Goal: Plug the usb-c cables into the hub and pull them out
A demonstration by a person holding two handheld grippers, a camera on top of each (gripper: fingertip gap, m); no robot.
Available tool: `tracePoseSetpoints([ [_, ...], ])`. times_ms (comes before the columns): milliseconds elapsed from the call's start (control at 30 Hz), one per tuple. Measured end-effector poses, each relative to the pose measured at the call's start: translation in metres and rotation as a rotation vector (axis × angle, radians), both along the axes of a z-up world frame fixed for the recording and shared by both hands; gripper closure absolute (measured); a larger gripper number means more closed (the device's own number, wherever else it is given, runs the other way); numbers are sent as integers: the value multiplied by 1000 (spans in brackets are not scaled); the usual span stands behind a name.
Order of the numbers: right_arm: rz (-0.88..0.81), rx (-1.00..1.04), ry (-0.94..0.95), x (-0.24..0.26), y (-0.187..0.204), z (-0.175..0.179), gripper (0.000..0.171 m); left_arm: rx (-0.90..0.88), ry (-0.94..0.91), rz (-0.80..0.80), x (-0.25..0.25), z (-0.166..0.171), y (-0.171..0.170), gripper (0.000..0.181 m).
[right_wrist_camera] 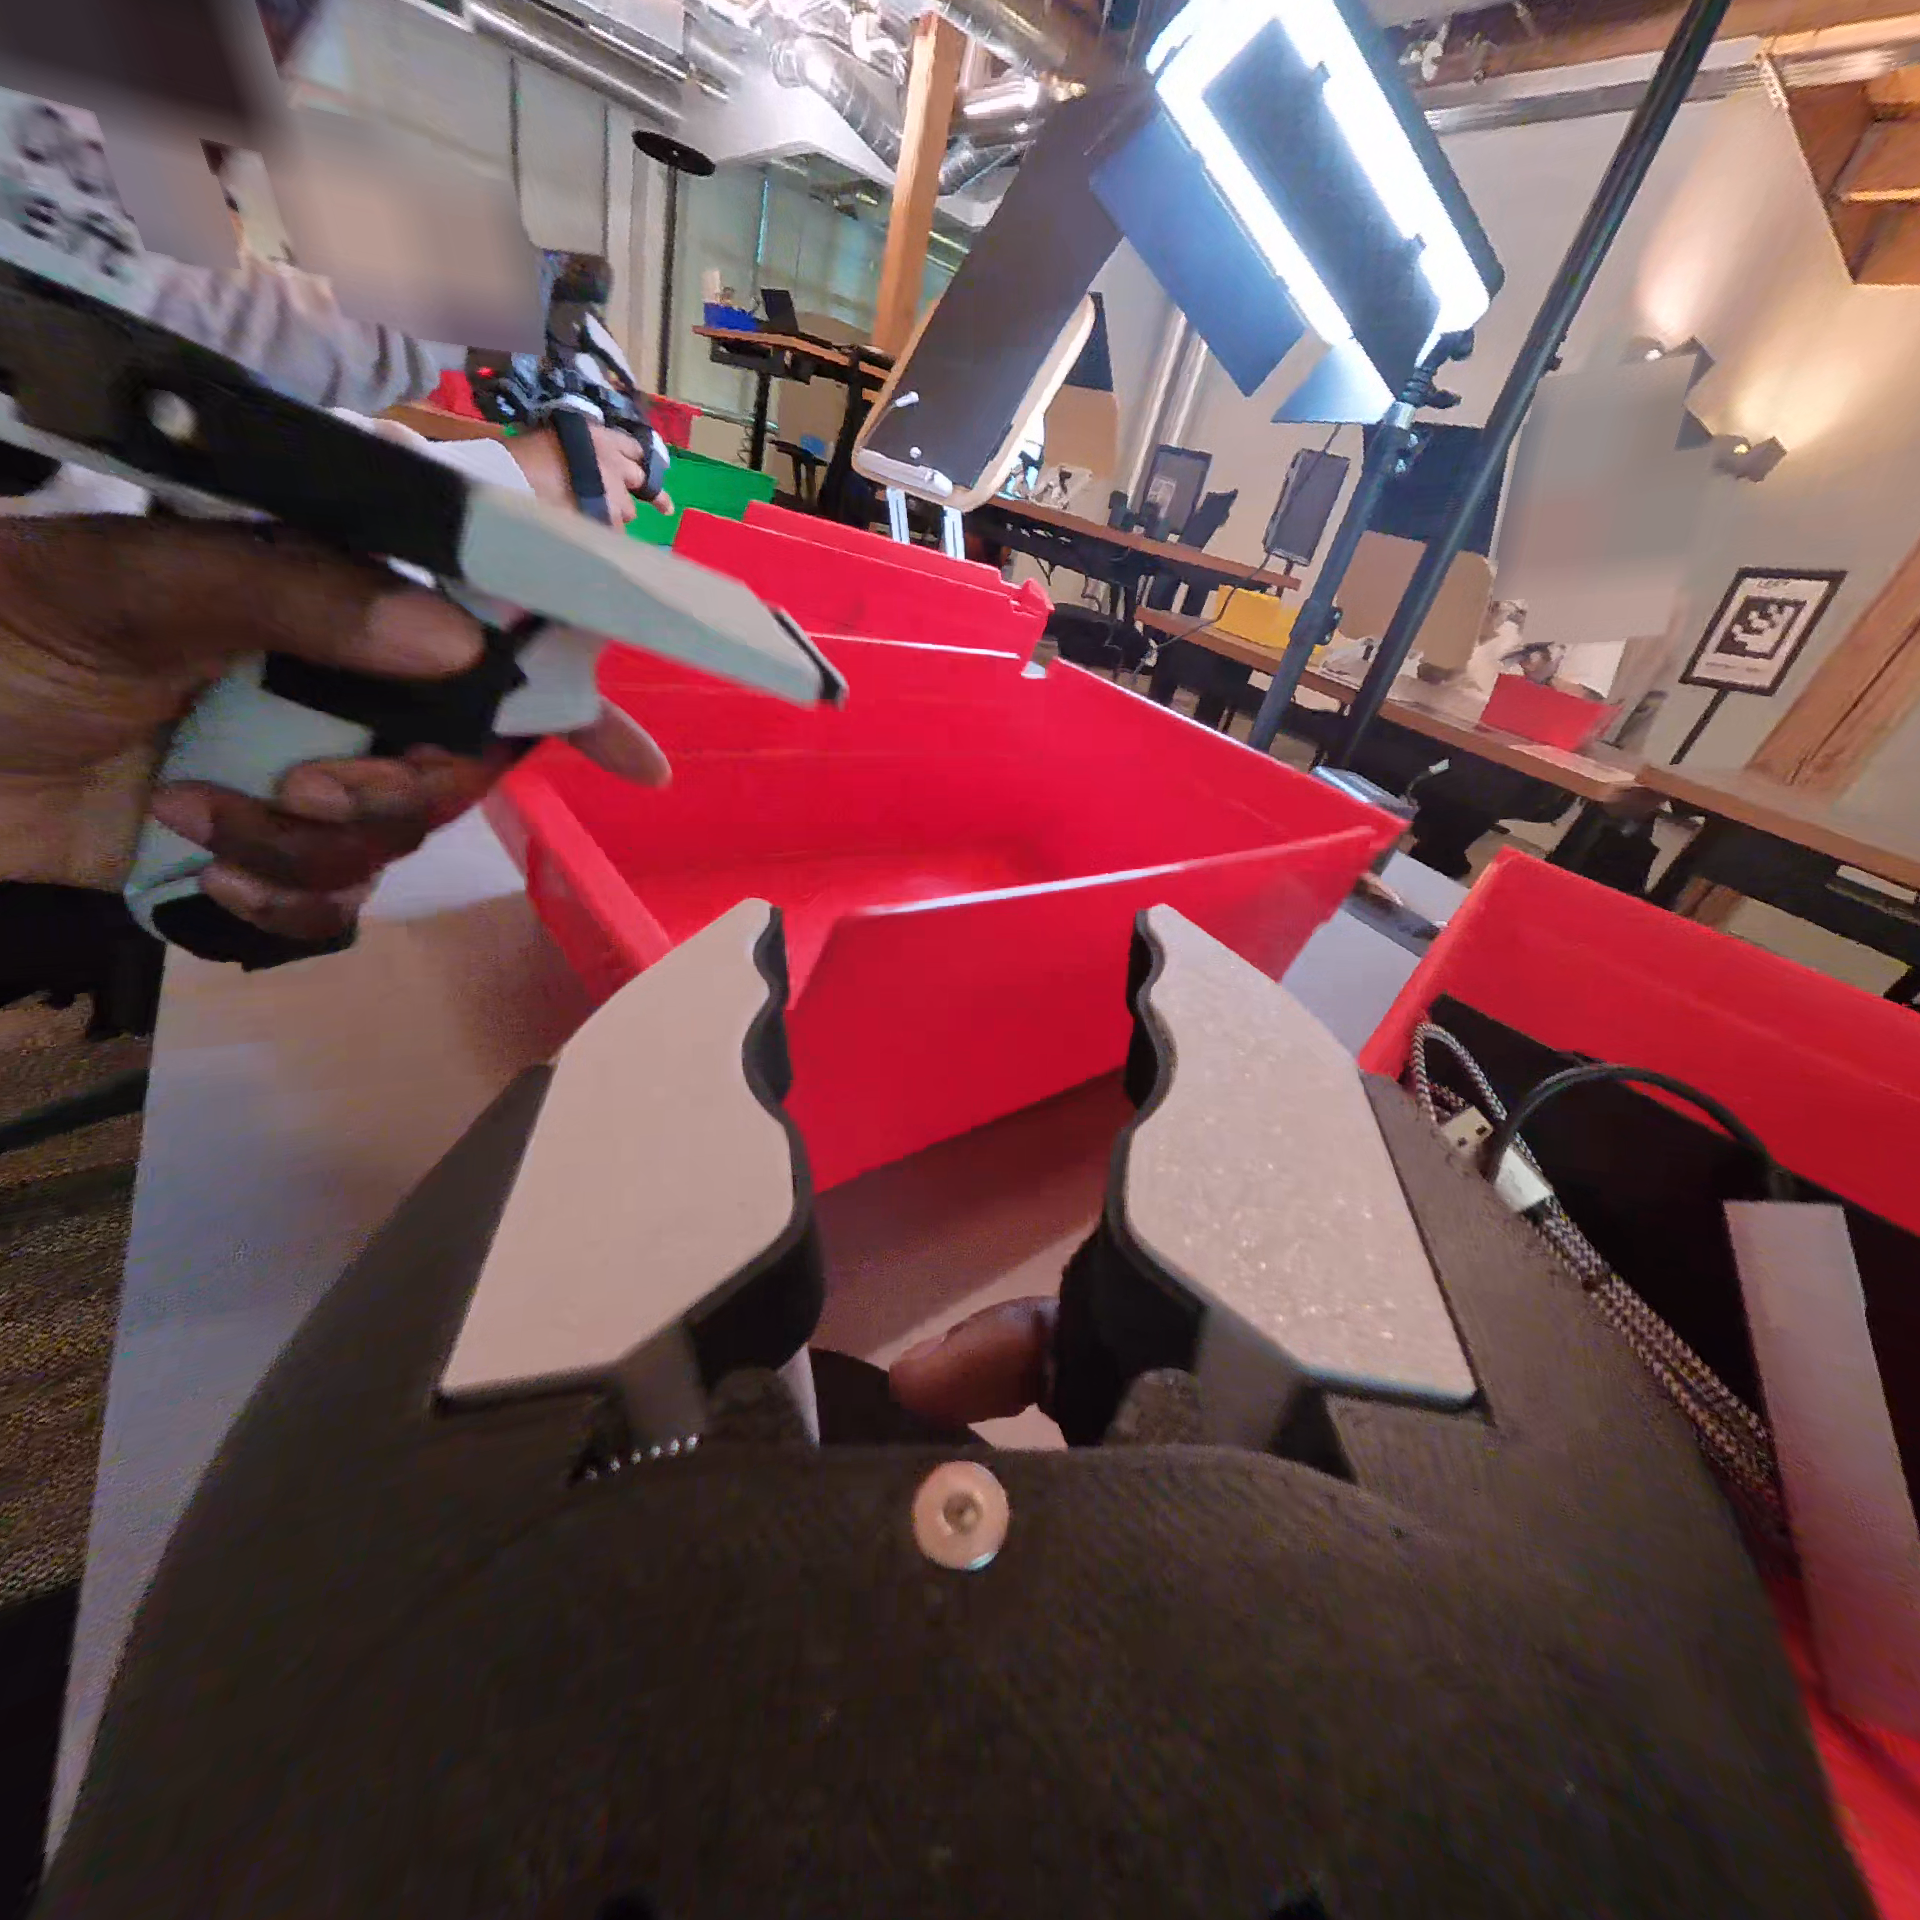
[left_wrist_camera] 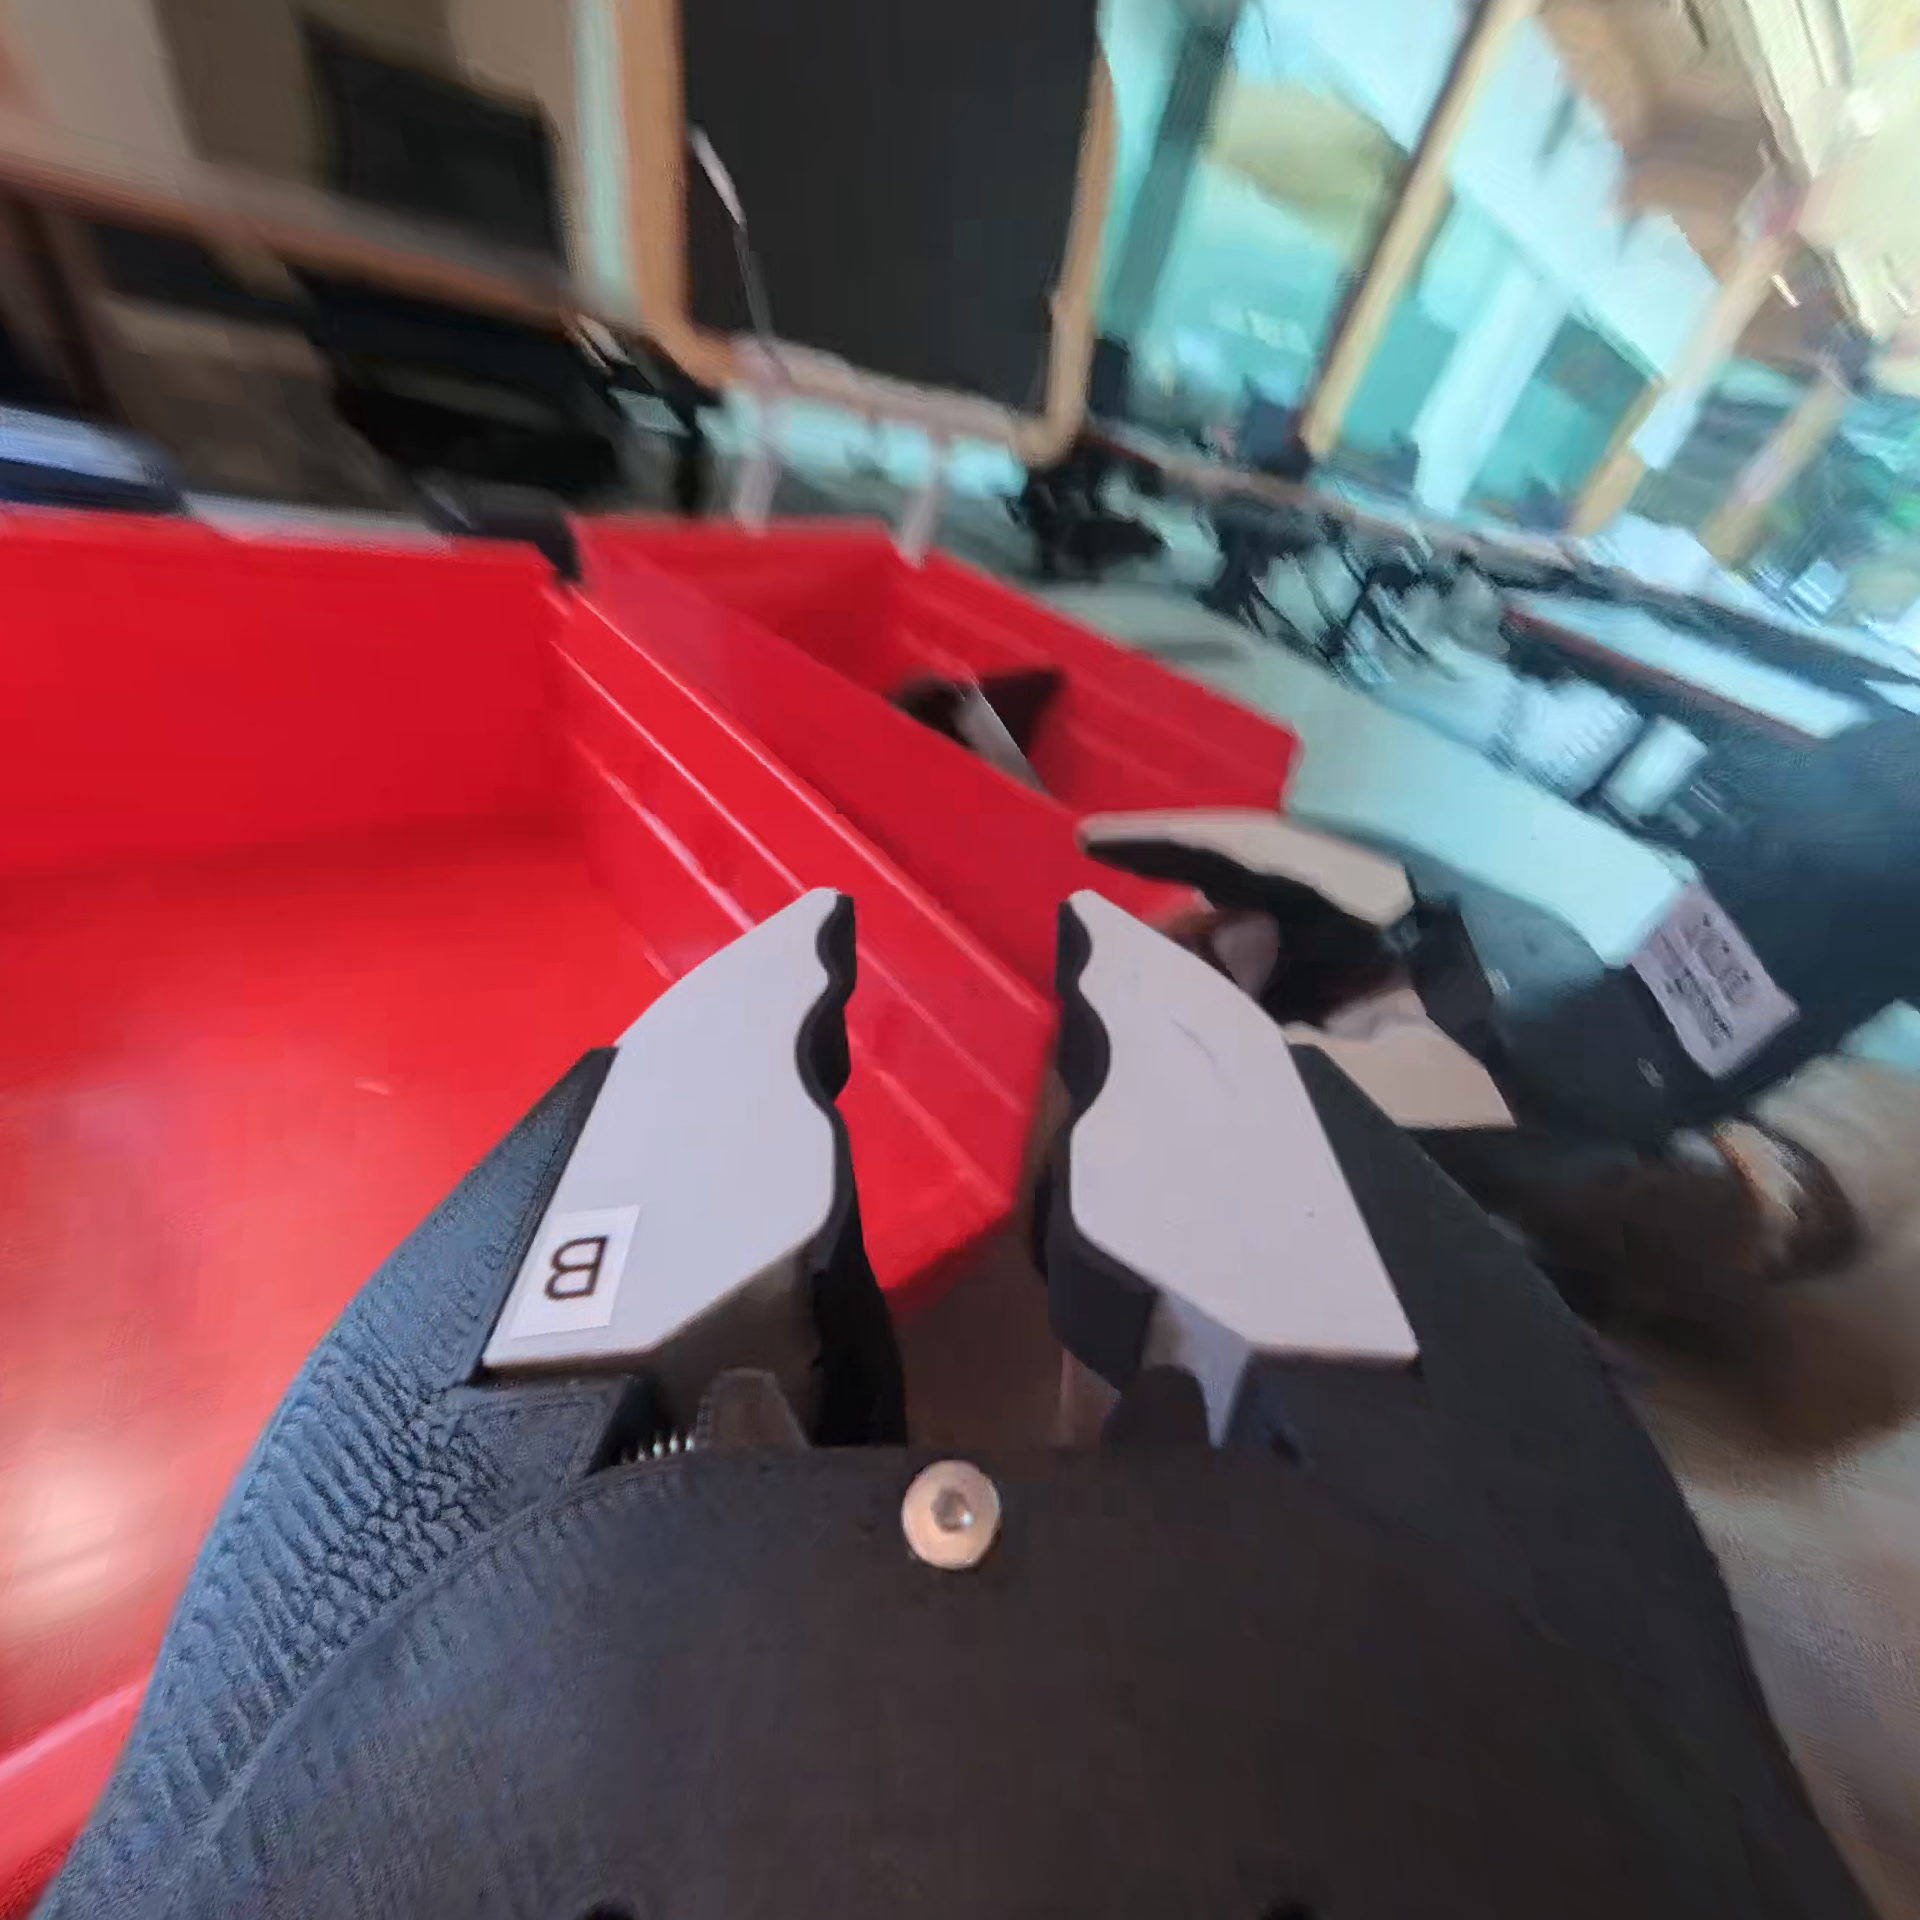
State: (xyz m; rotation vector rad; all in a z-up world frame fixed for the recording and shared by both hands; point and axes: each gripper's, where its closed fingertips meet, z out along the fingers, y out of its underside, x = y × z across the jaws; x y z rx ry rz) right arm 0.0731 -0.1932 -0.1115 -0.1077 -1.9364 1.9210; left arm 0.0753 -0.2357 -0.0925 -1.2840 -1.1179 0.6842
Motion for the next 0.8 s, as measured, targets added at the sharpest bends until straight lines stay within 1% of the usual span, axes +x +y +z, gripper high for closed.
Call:
tracePoseSetpoints([
  [33, -18, 13, -27, -4, 0, -3, 109, -6, 83, 118, 2, 14, -19, 142],
  [100, -16, 43, -70, -7, -3, -8, 109, -46, 234, 453, 17, 36, -70, 134],
  [133, -31, 64, -90, -11, -4, -11, 111, -99, 278, 616, 30, 40, -95, 130],
  [167, -44, 89, -107, -13, -5, -14, 113, -171, 254, 739, 40, 35, -114, 127],
  [200, -60, 117, -122, -17, -7, -19, 114, -233, 165, 792, 43, 23, -126, 120],
  [233, -80, 147, -140, -21, -8, -24, 116, -251, 46, 786, 41, 6, -131, 113],
  [267, -95, 185, -159, -24, -10, -30, 118, -224, -68, 722, 35, -13, -128, 106],
  [300, -103, 232, -179, -26, -11, -37, 123, -175, -174, 618, 27, -34, -117, 103],
  [333, -109, 285, -196, -27, -13, -44, 128, -145, -285, 528, 21, -57, -108, 103],
  [367, -141, 330, -213, -31, -12, -51, 135, -160, -395, 487, 18, -82, -105, 105],
  [400, -189, 358, -208, -39, -10, -53, 149, -202, -491, 494, 16, -105, -110, 111],
  [433, -243, 368, -212, -44, -6, -57, 156, -163, -480, 460, 11, -106, -106, 111],
  [467, -257, 382, -193, -46, -4, -56, 156, -151, -446, 489, 8, -103, -110, 119],
  [567, -289, 413, -98, -48, 1, -55, 157, -196, -407, 571, 9, -92, -118, 141],
  [633, -296, 375, -24, -47, 4, -44, 157, -228, -305, 636, 13, -69, -122, 154],
  [700, -316, 278, 81, -45, 9, -22, 158, -232, -177, 673, 22, -39, -120, 164],
  [733, -336, 230, 130, -45, 15, -8, 159, -267, -102, 677, 28, -22, -116, 170],
  [800, -336, 126, 187, -42, 25, 22, 161, -326, -3, 675, 36, 7, -103, 168],
])
